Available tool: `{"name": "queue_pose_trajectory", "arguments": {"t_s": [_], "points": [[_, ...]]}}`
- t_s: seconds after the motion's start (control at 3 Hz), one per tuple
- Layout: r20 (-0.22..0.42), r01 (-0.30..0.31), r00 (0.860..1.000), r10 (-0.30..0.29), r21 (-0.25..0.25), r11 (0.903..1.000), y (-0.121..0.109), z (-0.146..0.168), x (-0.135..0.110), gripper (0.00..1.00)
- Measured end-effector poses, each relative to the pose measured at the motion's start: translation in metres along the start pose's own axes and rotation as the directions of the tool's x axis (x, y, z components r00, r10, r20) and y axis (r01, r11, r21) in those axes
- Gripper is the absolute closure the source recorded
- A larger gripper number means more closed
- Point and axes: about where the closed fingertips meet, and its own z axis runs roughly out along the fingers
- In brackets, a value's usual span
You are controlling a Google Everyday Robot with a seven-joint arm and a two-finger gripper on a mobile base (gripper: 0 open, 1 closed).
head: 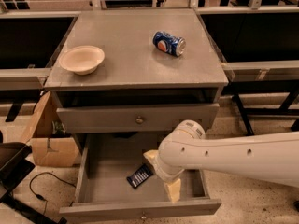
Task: Pick rxbar blueberry from middle drawer and place on counter
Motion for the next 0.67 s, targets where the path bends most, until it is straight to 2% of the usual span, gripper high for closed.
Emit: {"name": "queue_pose_trajectory", "arguments": {"t_s": [0.33, 0.67], "points": [[0.0, 0.031, 1.0, -0.031, -0.014, 0.9994, -0.018, 0.037, -0.007, 0.0], [-0.025, 0.13, 0.991, -0.131, -0.053, 0.9901, -0.051, 0.082, -0.011, 0.0]]}}
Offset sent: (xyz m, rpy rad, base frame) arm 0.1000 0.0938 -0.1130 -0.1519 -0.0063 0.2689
